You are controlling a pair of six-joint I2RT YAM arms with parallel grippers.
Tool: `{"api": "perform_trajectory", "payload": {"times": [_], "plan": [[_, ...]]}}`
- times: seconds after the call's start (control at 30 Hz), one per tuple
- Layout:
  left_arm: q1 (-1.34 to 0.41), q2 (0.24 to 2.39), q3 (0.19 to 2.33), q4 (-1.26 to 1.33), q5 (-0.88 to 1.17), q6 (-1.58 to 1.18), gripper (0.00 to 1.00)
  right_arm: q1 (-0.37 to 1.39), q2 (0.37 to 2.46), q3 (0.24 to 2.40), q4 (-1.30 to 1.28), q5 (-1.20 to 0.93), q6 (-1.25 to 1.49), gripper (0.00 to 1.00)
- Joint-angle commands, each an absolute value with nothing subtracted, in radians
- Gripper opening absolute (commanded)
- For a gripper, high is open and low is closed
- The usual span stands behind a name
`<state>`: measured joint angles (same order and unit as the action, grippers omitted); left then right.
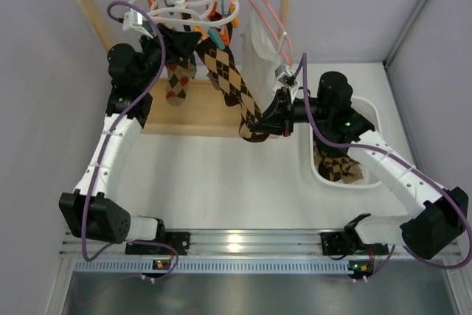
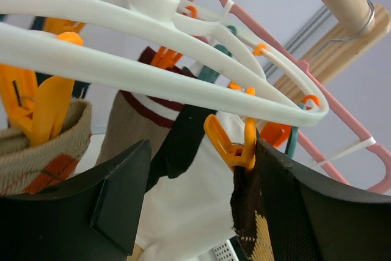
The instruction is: Remove the socks clipped to the hanger
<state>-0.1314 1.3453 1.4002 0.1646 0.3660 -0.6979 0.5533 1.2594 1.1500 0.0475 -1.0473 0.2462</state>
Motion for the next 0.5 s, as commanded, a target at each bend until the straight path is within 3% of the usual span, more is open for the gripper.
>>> {"api": "perform_trajectory", "payload": {"times": [0.0, 0.33, 0.47], "plan": [[-0.124, 1.367, 1.414, 0.337, 0.458, -0.738, 0.72, 0.551, 1.246, 1.216, -0.035, -1.068, 0.181, 0.00], [-0.121, 1.436, 1.416, 0.488, 0.546, -0.792, 0.67, 0.557, 1.252, 1.232, -0.112, -1.077, 0.107, 0.00], [-0.121, 1.454, 1.425, 0.503, 0.538, -0.793, 0.57, 0.557, 1.255, 1.230, -0.115, -1.080, 0.098, 0.00]]}}
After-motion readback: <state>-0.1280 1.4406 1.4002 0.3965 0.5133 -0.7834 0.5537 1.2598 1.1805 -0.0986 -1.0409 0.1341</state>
